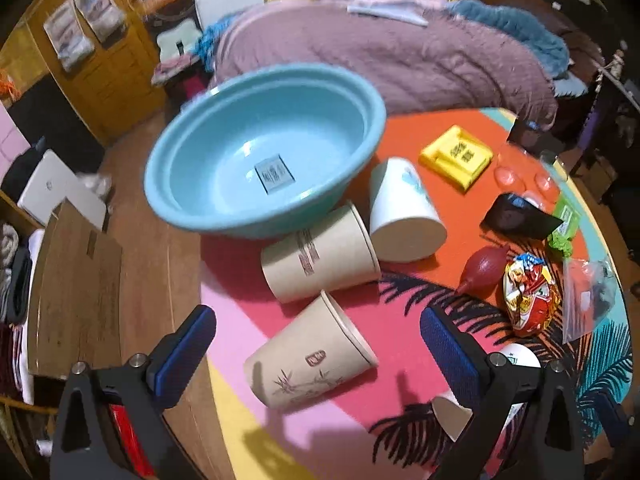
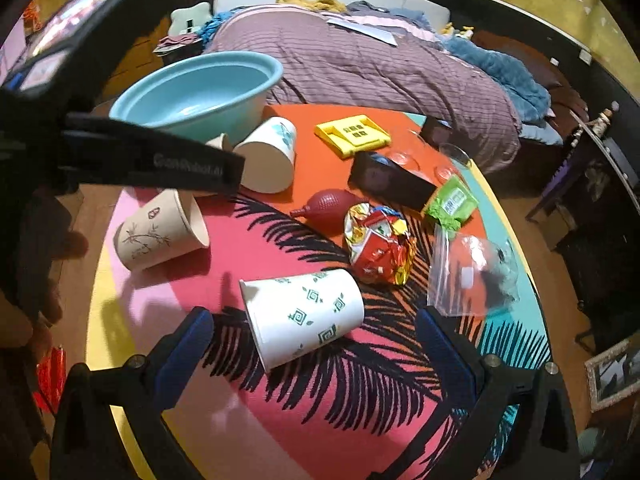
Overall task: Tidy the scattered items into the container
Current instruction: 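Move left tool toward beige bamboo cup while right tool approaches white green-patterned cup, then grasp beige bamboo-print cup rim with left tool while right tool grasps white green-patterned cup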
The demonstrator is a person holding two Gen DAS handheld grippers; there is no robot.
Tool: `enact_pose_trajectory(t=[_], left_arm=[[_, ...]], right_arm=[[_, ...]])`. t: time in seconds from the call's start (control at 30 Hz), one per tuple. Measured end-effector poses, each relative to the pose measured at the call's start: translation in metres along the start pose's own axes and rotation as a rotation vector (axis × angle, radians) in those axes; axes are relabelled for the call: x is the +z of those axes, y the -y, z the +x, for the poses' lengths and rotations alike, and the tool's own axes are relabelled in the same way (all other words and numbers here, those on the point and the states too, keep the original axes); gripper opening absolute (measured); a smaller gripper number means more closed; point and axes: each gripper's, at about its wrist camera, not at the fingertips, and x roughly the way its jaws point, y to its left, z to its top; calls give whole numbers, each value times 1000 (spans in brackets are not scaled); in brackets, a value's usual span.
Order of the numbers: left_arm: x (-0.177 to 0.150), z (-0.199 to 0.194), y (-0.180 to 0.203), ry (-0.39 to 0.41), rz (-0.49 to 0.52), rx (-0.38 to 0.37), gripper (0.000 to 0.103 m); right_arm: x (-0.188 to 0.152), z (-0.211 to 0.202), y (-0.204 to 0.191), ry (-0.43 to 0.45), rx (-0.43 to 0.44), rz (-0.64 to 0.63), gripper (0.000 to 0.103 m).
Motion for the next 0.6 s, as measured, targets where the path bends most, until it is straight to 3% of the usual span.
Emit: enact_pose_trajectory(t=[0.17, 0.6], left_arm=[[-7, 8, 0, -26, 38, -4, 103], [-19, 15, 6, 1, 79, 22, 103]], right_arm=[[-10, 7, -13, 26, -44, -16, 103], [-25, 30, -31, 47, -161, -54, 102]])
